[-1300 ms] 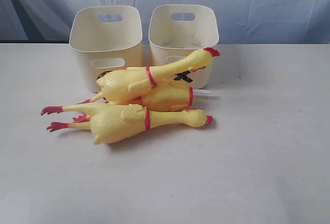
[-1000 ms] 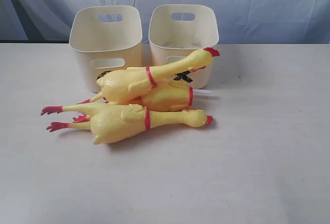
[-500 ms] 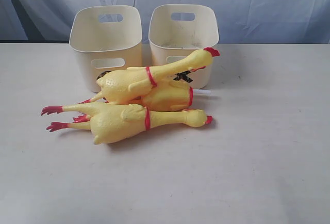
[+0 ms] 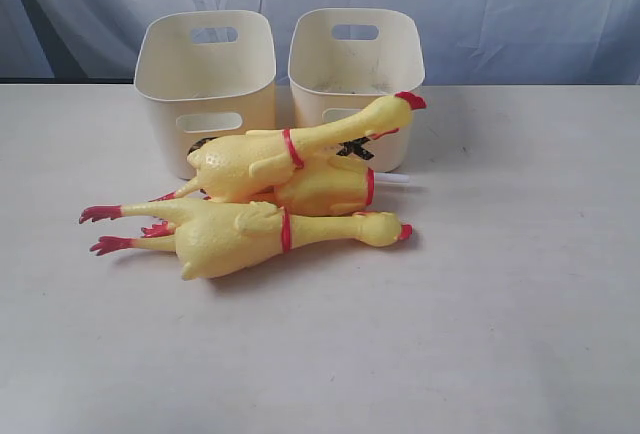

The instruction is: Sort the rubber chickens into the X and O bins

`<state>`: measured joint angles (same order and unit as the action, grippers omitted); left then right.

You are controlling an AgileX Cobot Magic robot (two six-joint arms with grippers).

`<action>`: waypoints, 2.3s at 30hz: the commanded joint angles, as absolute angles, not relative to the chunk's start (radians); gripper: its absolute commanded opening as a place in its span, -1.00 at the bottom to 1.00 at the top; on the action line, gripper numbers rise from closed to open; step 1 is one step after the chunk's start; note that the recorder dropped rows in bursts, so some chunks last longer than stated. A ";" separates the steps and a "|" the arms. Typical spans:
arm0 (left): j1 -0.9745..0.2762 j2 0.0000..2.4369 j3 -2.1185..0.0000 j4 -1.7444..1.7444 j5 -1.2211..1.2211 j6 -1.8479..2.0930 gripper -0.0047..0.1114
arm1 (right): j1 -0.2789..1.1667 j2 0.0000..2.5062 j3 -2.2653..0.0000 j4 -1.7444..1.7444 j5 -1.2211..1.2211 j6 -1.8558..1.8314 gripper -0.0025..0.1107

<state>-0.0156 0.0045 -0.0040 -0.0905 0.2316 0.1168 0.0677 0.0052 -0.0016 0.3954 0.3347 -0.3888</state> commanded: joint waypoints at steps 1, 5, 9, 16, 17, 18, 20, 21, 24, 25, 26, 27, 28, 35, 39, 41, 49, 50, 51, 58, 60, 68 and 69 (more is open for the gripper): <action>-0.023 0.000 0.000 -0.090 0.232 0.115 -0.92 | 0.071 0.000 0.000 0.394 0.326 -0.389 -0.97; -0.023 0.000 0.000 -0.088 0.190 0.113 -0.92 | 0.071 0.000 0.000 0.394 0.326 -0.389 -0.97; -0.023 0.000 0.000 -0.088 0.131 0.113 -0.92 | 0.071 0.000 0.000 0.394 0.327 -0.389 -0.97; -0.023 0.000 0.000 -0.034 0.112 0.117 -0.92 | 0.071 0.000 0.000 0.394 0.327 -0.389 -0.97; -0.023 0.000 0.000 -0.007 0.107 0.117 -0.92 | 0.071 0.000 0.000 0.394 0.327 -0.389 -0.97; -0.023 0.000 0.000 0.021 0.098 0.117 -0.92 | 0.071 0.000 0.000 0.394 0.327 -0.389 -0.97; -0.023 0.000 0.000 0.088 0.052 0.117 -0.92 | 0.071 0.000 0.000 0.394 0.327 -0.389 -0.97; -0.023 0.000 0.000 0.110 0.028 0.117 -0.92 | 0.071 0.000 0.000 0.394 0.327 -0.389 -0.97; -0.023 0.000 0.000 0.118 -0.064 0.108 -0.92 | 0.071 0.000 0.000 0.394 0.327 -0.389 -0.97; -0.023 0.000 0.000 0.102 -0.089 0.101 -0.92 | 0.071 0.000 0.000 0.394 0.327 -0.389 -0.97; -0.023 0.000 0.000 0.090 -0.108 0.084 -0.92 | 0.071 0.000 0.000 0.394 0.327 -0.389 -0.97; -0.023 0.000 0.000 0.078 -0.116 0.068 -0.92 | 0.071 0.000 0.000 0.394 0.327 -0.389 -0.97; -0.023 0.000 0.000 0.078 -0.126 0.065 -0.92 | 0.071 0.000 0.000 0.394 0.325 -0.389 -0.97; -0.023 0.000 0.000 0.034 -0.280 -0.144 -0.92 | 0.071 0.000 0.000 0.394 0.325 -0.389 -0.97; -0.023 0.006 -0.004 0.027 -0.316 -0.205 -0.92 | 0.071 0.000 0.000 0.394 0.325 -0.389 -0.97; -0.023 0.059 -0.039 0.018 -0.285 -0.205 -0.92 | 0.071 0.000 0.000 0.394 0.325 -0.389 -0.97; -0.023 0.421 -0.224 0.095 -0.203 -0.334 -0.92 | 0.071 0.000 0.000 0.394 0.328 -0.389 -0.97; -0.023 0.462 -0.250 0.121 -0.172 -0.366 -0.92 | 0.071 0.000 0.000 0.394 0.328 -0.389 -0.97; -0.023 0.488 -0.265 0.143 -0.152 -0.385 -0.92 | 0.071 0.000 0.000 0.394 0.328 -0.389 -0.97; -0.023 0.645 -0.382 0.106 0.025 -0.480 -0.92 | 0.071 0.000 0.000 0.394 0.328 -0.389 -0.97; -0.023 0.666 -0.407 0.054 0.055 -0.480 -0.92 | 0.071 0.000 0.000 0.394 0.328 -0.389 -0.97; -0.023 0.675 -0.427 0.130 -0.117 -0.459 -0.92 | 0.071 0.000 0.000 0.394 0.326 -0.389 -0.97; -0.023 0.675 -0.427 0.129 -0.137 -0.459 -0.92 | 0.071 0.000 0.000 0.394 0.326 -0.389 -0.97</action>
